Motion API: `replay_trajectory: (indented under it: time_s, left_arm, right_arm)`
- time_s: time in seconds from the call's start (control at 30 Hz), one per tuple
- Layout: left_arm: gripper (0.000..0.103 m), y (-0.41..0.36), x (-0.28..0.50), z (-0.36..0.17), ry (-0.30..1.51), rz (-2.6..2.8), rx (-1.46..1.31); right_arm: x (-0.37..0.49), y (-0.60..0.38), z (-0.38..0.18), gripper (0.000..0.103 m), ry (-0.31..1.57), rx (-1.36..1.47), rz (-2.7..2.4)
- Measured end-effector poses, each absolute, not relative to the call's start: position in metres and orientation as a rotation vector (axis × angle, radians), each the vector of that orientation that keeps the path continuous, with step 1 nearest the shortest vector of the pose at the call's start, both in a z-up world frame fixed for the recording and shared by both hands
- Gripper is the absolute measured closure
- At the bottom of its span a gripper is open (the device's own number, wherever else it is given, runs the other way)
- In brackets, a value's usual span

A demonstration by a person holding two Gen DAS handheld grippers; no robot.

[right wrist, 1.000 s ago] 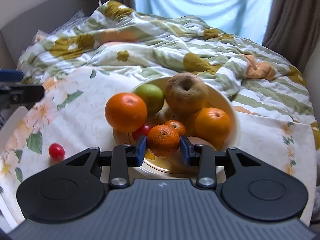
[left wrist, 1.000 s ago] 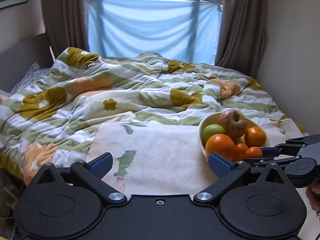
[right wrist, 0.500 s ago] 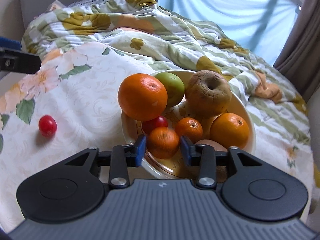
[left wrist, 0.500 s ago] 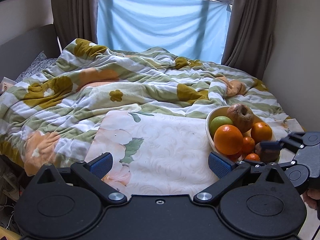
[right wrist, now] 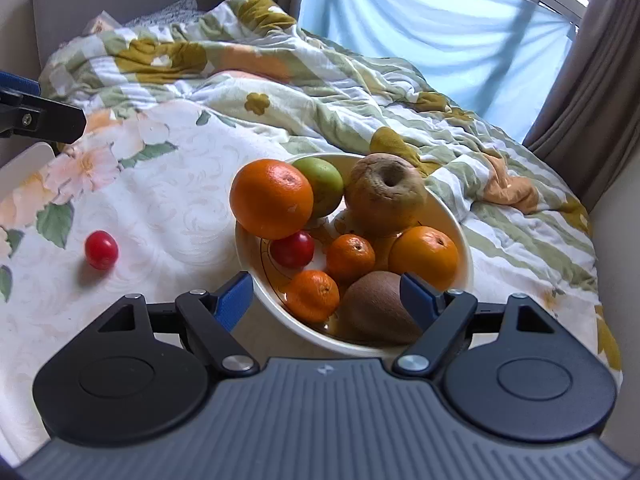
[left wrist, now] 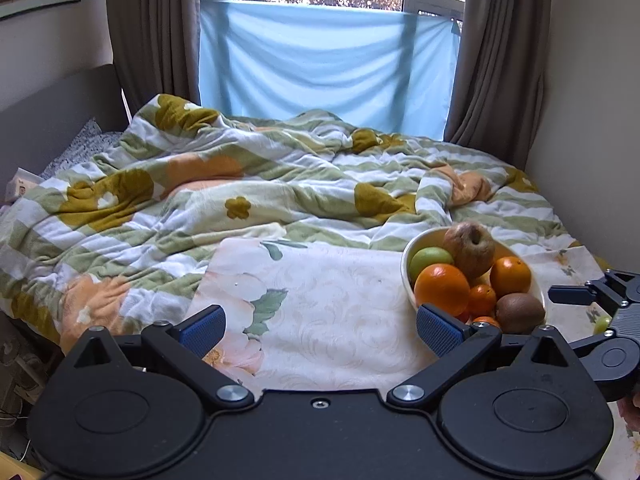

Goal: Organize fruits
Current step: 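Lower the tangerine into the bowl and open the right tool, then grasp the last red tomato with the left tool while the right tool grasps the green apple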

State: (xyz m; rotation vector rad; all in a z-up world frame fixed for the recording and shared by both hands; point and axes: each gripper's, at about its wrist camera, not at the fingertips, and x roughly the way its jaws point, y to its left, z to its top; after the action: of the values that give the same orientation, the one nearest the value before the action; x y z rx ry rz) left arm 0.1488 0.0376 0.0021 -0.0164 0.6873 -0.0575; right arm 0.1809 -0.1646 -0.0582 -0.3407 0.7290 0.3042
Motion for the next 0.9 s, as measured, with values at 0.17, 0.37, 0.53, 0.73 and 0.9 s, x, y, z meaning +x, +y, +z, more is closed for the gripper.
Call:
replay_trajectory:
  time_s: [0.17,0.37,0.53,0.73,0.9]
  left_arm:
    - [0.0,0.03,0.135,0.016,0.651,-0.046,-0.008]
    - [0.0,0.021,0.115,0.033,0.619,-0.038,-0.016]
    - [0.0,0.015,0.099,0.039,0.601,-0.043,-0.02]
    - [0.0,0.015,0.08,0.042,0.601,-0.053,-0.017]
    - [0.0,0.017,0.066,0.036,0.617,-0.081,0.002]
  right_arm:
    - [0.168,-0.181,-0.04,0.007,0.708,-0.291,0.292]
    - [0.153,-0.202,-0.018,0.006,0.712,-0.217,0.281]
    - [0.134,-0.227,-0.002,0.0,0.716,-0.131,0.248]
    - [0.106,-0.255,0.022,0.0,0.711,0.005,0.177]
    - [0.077,-0.272,0.036,0.0,0.673,0.099,0.102]
